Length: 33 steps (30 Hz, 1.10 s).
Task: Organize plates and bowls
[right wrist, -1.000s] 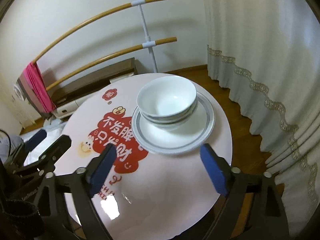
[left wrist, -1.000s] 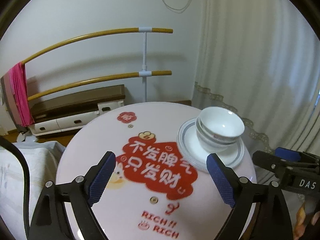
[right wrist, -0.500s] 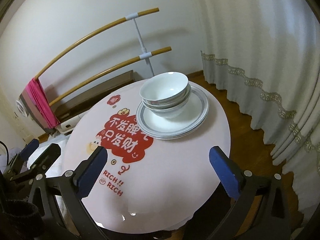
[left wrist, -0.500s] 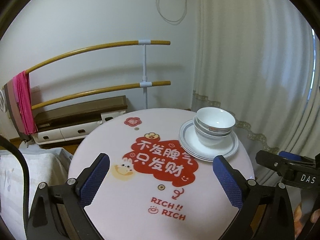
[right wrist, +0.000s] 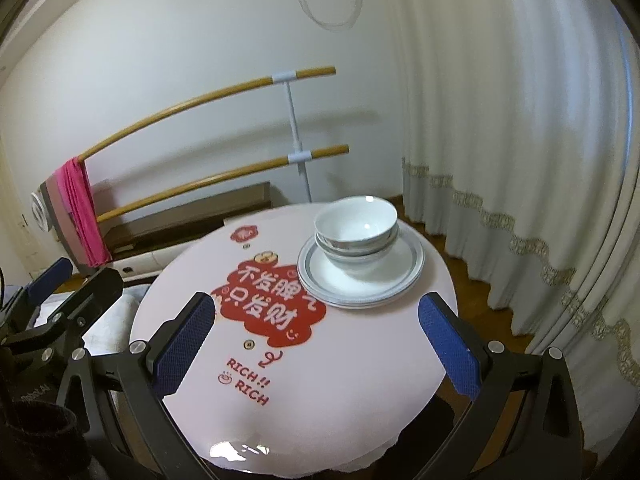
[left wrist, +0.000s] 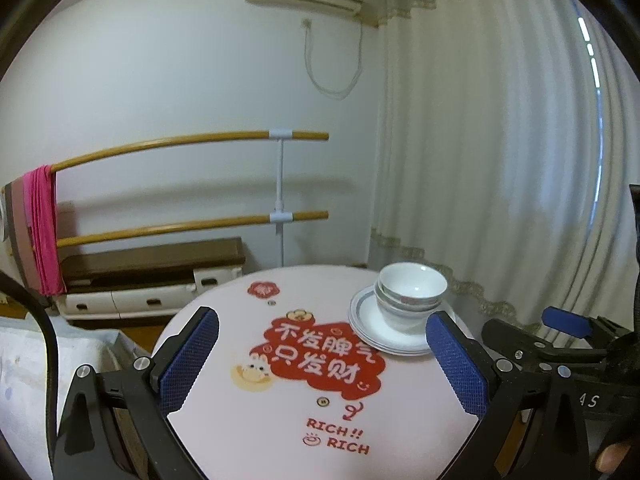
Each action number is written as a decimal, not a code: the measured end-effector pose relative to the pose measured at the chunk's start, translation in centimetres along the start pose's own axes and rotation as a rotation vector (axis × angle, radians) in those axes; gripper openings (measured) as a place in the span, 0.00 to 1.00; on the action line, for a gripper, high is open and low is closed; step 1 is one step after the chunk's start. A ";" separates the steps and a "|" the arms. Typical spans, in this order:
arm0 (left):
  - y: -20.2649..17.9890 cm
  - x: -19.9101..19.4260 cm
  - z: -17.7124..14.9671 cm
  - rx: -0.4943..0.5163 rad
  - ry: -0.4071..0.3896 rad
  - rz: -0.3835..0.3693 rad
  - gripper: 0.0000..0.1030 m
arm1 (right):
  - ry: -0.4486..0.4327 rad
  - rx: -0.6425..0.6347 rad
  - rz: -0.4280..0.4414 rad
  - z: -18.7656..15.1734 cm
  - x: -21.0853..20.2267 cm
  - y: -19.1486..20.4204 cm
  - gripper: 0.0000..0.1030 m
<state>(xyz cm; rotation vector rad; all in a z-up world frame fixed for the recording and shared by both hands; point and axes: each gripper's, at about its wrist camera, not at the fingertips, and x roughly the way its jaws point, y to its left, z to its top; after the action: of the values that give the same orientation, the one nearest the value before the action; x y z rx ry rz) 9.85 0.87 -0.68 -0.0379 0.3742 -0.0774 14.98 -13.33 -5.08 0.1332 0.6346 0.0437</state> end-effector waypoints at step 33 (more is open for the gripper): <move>5.7 1.6 -5.1 -0.031 -0.126 -0.007 0.99 | -0.239 -0.012 -0.148 -3.2 -1.9 4.7 1.00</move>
<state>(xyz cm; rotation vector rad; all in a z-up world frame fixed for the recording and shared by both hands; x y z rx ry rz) 9.83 6.34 -6.32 -0.0742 0.2493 -0.0753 11.54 -8.47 -5.83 0.0784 0.4038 -0.1099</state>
